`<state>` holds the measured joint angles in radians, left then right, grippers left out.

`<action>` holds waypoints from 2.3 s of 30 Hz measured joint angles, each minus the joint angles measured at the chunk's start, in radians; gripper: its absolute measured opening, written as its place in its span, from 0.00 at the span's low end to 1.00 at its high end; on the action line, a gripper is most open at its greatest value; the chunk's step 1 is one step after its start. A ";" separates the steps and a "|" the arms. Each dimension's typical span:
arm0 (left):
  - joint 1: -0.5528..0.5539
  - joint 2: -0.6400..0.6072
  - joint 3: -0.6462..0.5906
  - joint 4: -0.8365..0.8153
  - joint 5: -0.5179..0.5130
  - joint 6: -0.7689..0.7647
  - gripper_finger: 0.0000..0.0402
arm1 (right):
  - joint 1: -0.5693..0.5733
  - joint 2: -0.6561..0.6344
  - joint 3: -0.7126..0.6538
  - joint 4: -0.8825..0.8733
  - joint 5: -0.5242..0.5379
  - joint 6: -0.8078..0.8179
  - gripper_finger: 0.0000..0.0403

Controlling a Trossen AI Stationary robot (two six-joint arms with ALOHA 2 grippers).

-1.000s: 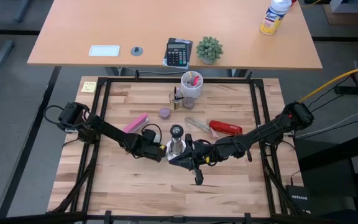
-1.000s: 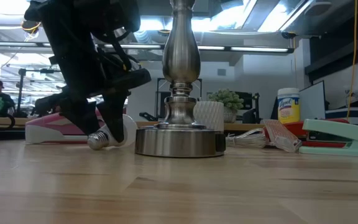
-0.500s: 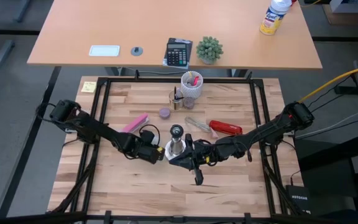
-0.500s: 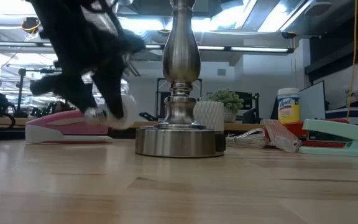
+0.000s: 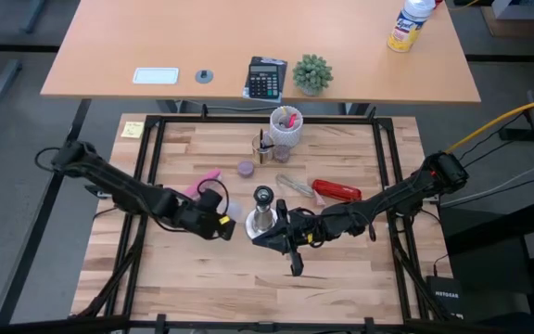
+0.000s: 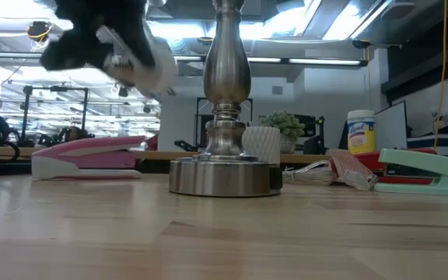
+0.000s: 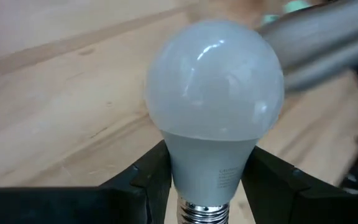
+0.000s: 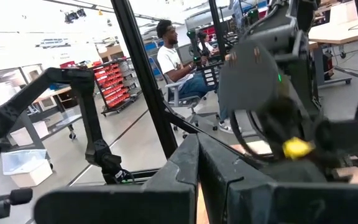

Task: Screw lightbulb
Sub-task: Insert the lightbulb into the lamp socket

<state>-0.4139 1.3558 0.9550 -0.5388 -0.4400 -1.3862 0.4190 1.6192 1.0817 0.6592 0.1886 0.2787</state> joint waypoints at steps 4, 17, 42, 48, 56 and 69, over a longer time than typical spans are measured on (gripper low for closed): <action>-0.028 -0.085 0.000 0.005 -0.028 0.034 0.39 | 0.003 0.000 0.000 0.035 -0.011 -0.008 0.02; -0.204 -0.209 0.000 0.455 -0.477 0.522 0.40 | 0.007 -0.032 0.000 0.103 0.031 -0.094 0.02; -0.026 -0.023 0.000 1.314 -0.248 1.498 0.40 | 0.006 -0.108 0.000 0.203 0.378 -0.421 0.02; 0.026 0.016 0.000 1.315 -0.158 1.487 0.40 | 0.006 -0.108 0.000 0.269 0.378 -0.468 0.02; 0.055 0.073 0.000 1.395 -0.137 1.524 0.40 | 0.006 -0.108 0.000 0.274 0.379 -0.469 0.02; 0.076 0.077 0.000 1.343 -0.124 1.520 0.40 | 0.006 -0.108 0.000 0.274 0.379 -0.469 0.02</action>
<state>-0.3378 1.4331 0.9550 0.8042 -0.5640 0.1337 0.4252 1.5116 1.0821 0.9329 0.5674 -0.1902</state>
